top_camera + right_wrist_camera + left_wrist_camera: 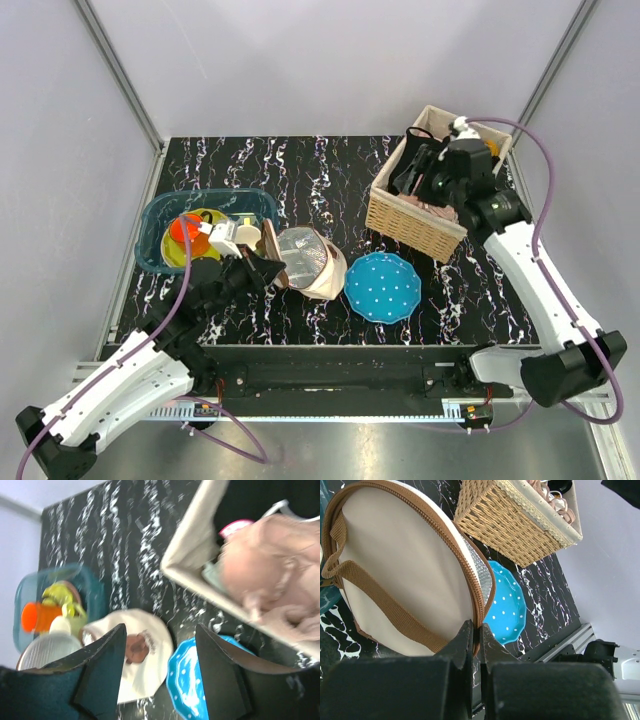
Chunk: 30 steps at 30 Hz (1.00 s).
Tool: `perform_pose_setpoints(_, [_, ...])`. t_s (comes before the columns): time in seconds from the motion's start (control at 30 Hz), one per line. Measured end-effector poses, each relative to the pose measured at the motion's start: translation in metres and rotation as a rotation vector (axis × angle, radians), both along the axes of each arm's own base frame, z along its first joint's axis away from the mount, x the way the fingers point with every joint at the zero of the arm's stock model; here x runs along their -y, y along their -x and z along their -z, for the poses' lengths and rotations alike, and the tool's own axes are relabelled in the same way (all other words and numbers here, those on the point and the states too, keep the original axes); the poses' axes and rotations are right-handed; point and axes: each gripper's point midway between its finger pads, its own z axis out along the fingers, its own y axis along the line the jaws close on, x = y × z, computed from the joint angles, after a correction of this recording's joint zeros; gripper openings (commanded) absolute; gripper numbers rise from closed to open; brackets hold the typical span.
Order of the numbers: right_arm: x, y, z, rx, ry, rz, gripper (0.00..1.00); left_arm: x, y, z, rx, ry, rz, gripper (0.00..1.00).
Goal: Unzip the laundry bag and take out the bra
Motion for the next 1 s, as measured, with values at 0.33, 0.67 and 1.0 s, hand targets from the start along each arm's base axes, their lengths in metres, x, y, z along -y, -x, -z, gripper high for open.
perform_pose_setpoints(0.33, [-0.049,0.065,0.042,-0.096,-0.009,-0.203,0.75,0.001,-0.005,-0.011,-0.004,-0.058,0.003,0.0])
perform_pose_setpoints(0.67, [-0.028,0.114,0.094,-0.231,0.049,-0.206,0.76,-0.004,-0.008,-0.014,0.007,-0.074,-0.022,0.0])
perform_pose_setpoints(1.0, [-0.007,0.122,0.109,-0.259,0.132,-0.149,0.89,-0.015,-0.014,-0.025,0.008,-0.1,-0.088,0.91])
